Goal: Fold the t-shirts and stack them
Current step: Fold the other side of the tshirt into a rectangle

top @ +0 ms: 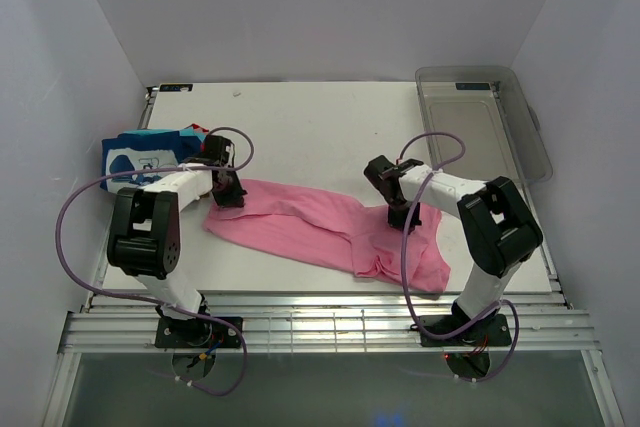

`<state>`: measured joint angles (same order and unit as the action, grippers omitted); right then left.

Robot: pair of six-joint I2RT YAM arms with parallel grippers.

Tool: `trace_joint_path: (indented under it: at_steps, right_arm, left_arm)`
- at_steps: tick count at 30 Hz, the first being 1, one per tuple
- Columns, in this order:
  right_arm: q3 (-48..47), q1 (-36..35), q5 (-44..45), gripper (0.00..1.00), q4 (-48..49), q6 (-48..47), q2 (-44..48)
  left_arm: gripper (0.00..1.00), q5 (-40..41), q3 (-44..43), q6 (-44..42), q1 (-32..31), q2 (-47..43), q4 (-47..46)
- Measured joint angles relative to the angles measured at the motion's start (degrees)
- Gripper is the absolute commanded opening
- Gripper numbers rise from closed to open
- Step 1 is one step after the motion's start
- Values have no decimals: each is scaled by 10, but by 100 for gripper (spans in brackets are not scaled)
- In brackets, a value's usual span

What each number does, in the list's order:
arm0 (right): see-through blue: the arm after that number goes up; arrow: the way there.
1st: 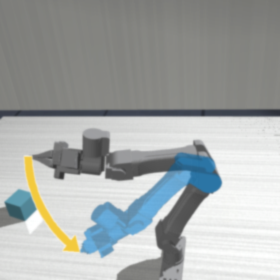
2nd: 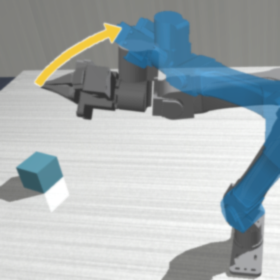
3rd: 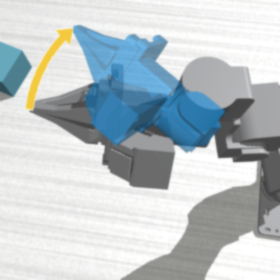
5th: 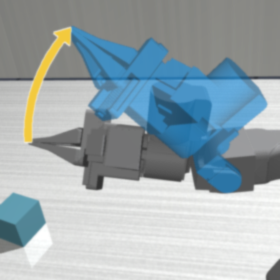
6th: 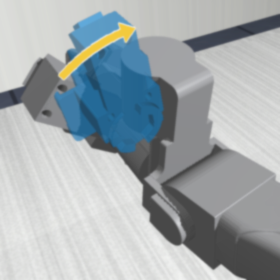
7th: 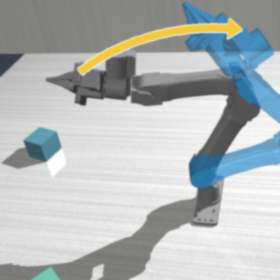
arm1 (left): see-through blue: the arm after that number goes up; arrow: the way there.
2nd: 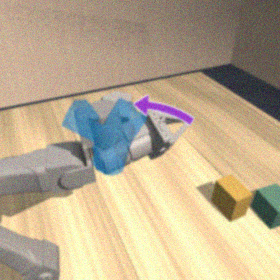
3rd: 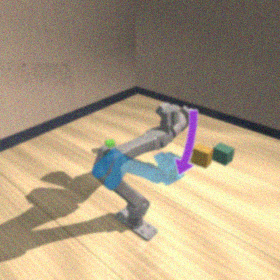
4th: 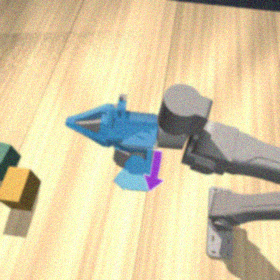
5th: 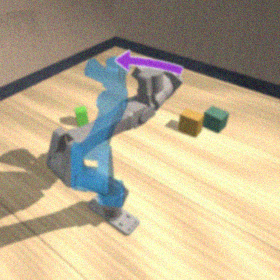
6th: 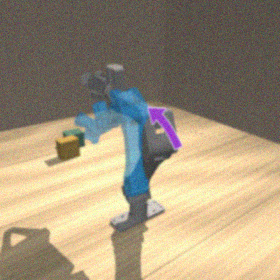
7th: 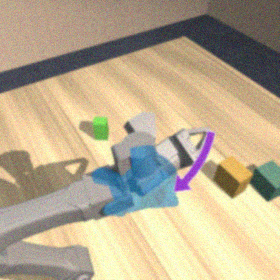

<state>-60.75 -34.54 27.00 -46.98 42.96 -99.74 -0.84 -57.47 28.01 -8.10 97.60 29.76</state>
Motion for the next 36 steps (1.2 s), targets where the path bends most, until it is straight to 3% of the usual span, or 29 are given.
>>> trace_joint_path:
  at_steps: [9,21,36]
  right_arm:
    - [-32,25,-23,8,-17,-48,-33]
    - [-101,131,-56,8,-20,-123,-79]
    - [-277,142,-44,8,-55,-215,-199]
  left_arm:
    - [0,28,36,15,-4,-23,-37]
    - [0,63,38,20,-7,-31,-24]
    - [0,104,2,1,38,-9,30]
